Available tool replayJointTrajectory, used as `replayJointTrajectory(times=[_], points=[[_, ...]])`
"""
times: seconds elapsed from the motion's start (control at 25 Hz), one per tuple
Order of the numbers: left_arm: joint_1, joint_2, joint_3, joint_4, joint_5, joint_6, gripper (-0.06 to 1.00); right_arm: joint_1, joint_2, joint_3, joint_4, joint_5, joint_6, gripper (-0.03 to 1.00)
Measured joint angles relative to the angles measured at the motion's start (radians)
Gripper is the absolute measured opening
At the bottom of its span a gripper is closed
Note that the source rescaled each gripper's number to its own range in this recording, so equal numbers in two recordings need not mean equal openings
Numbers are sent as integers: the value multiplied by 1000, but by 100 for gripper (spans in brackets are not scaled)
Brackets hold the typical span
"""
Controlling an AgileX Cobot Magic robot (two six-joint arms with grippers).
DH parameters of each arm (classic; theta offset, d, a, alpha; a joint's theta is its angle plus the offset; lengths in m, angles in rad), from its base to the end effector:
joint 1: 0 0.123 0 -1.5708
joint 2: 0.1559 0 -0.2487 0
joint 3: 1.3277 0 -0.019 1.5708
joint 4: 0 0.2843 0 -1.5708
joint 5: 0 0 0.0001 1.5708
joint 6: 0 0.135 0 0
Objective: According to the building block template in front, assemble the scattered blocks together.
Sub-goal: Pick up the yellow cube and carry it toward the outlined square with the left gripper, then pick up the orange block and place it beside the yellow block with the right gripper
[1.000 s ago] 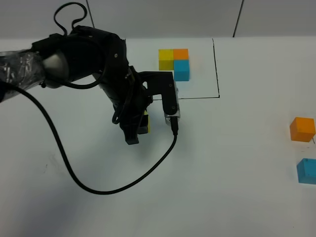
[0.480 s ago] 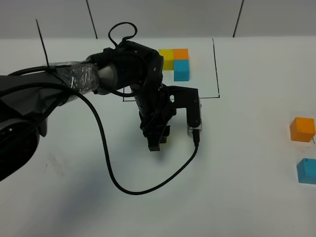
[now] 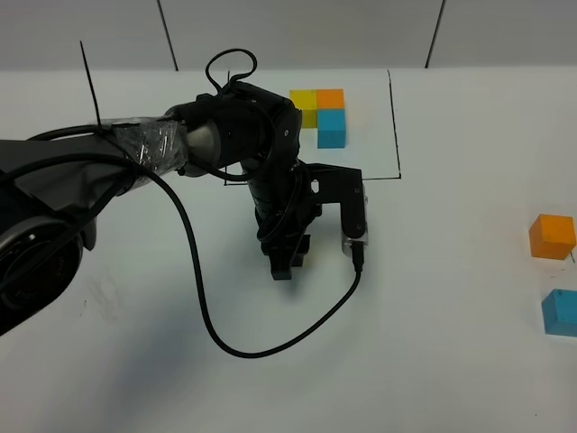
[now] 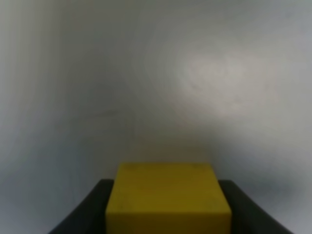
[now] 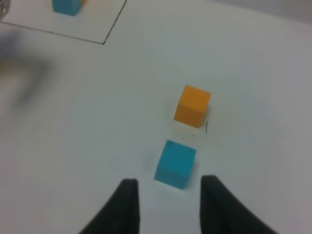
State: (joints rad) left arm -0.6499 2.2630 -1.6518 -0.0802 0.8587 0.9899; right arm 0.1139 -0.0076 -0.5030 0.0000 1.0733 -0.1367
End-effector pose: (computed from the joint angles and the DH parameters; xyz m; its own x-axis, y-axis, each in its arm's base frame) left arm 0.3672 -0.2894 0.0293 0.0314 0.9867 -0.1596 0.9931 -0.0127 0.1167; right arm 0.0977 0.0112 0.2736 -0.4351 -0.1869 -0.8808 -0.1746 0.9772 -0.1212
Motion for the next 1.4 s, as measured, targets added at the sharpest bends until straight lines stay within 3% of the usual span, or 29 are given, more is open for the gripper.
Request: replayJointTrajectory(times=[0.04, 0.12, 0.24, 0.36, 0.56, 0.8, 0.92, 1.08, 1.4], points=[[0, 0, 0, 1, 2, -13, 6, 0, 0, 0, 0, 0, 0, 0], [0, 0, 0, 12, 18, -43, 29, 0, 0, 0, 0, 0, 0, 0], [-6, -23, -20, 21, 65, -93, 78, 0, 0, 0, 0, 0, 0, 0], [-8, -98, -76, 21, 139, -151, 98, 0, 0, 0, 0, 0, 0, 0], [-8, -282, -160, 40, 316, -216, 99, 0, 0, 0, 0, 0, 0, 0], [-8, -530, -167, 90, 337, -297, 89, 0, 0, 0, 0, 0, 0, 0], [-8, -655, -167, 190, 338, -395, 87, 0, 0, 0, 0, 0, 0, 0], [-8, -818, -120, 380, 338, -553, 85, 0, 0, 0, 0, 0, 0, 0], [-8, -1247, 149, 636, 338, -826, 83, 0, 0, 0, 0, 0, 0, 0]])
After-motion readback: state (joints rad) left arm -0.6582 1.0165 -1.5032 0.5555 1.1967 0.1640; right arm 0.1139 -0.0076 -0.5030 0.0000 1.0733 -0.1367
